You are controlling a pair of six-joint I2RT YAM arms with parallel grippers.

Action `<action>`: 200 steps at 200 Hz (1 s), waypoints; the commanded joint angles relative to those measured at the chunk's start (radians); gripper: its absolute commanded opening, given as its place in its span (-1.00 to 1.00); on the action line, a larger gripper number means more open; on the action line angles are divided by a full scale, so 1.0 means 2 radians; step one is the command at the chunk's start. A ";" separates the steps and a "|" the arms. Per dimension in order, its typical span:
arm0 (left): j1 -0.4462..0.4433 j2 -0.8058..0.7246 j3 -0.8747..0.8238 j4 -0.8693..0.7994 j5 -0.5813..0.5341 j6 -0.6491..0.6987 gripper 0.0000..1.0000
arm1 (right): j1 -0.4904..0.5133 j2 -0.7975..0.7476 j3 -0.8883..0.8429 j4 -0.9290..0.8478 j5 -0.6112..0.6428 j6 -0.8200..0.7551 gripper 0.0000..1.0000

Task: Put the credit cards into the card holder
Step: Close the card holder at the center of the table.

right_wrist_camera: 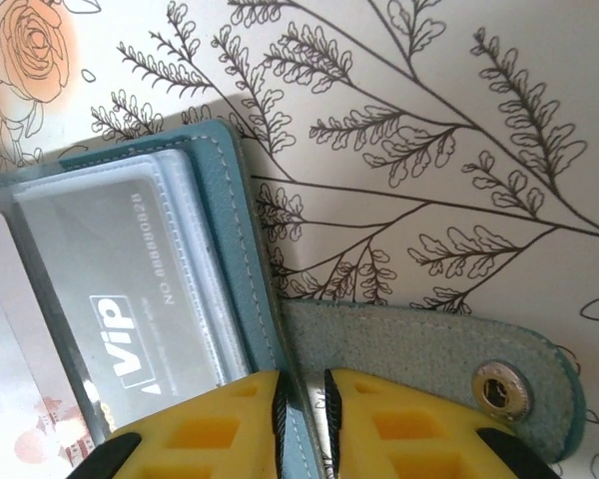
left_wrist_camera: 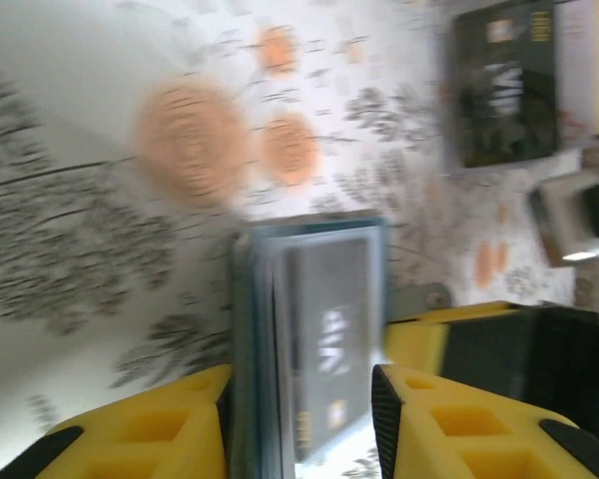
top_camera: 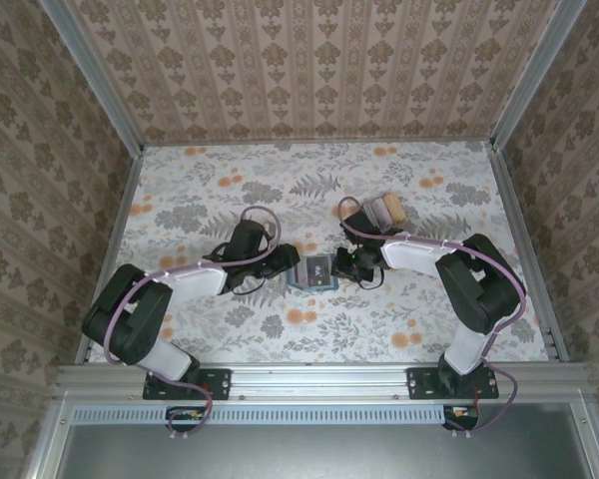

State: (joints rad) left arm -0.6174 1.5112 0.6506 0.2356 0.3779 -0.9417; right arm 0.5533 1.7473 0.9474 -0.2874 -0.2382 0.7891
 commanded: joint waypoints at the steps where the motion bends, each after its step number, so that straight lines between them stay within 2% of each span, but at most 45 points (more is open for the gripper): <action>1: -0.011 -0.008 0.023 0.013 0.023 0.001 -0.20 | 0.006 0.006 0.001 -0.016 -0.005 0.004 -0.56; 91: -0.044 0.069 0.080 0.020 0.061 0.001 -0.21 | 0.006 -0.019 -0.002 -0.017 -0.004 0.010 -0.53; 153: -0.051 0.119 0.092 0.036 0.071 -0.016 -0.20 | -0.001 -0.108 0.011 -0.091 0.075 -0.007 -0.42; 200: -0.056 0.158 0.100 0.025 0.082 -0.023 -0.26 | -0.002 -0.123 0.006 -0.090 0.070 -0.011 -0.42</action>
State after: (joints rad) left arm -0.7189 1.7943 0.8349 0.3016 0.5133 -0.9665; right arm 0.5545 1.5074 0.9497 -0.4259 -0.1238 0.7811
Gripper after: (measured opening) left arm 0.378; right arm 0.293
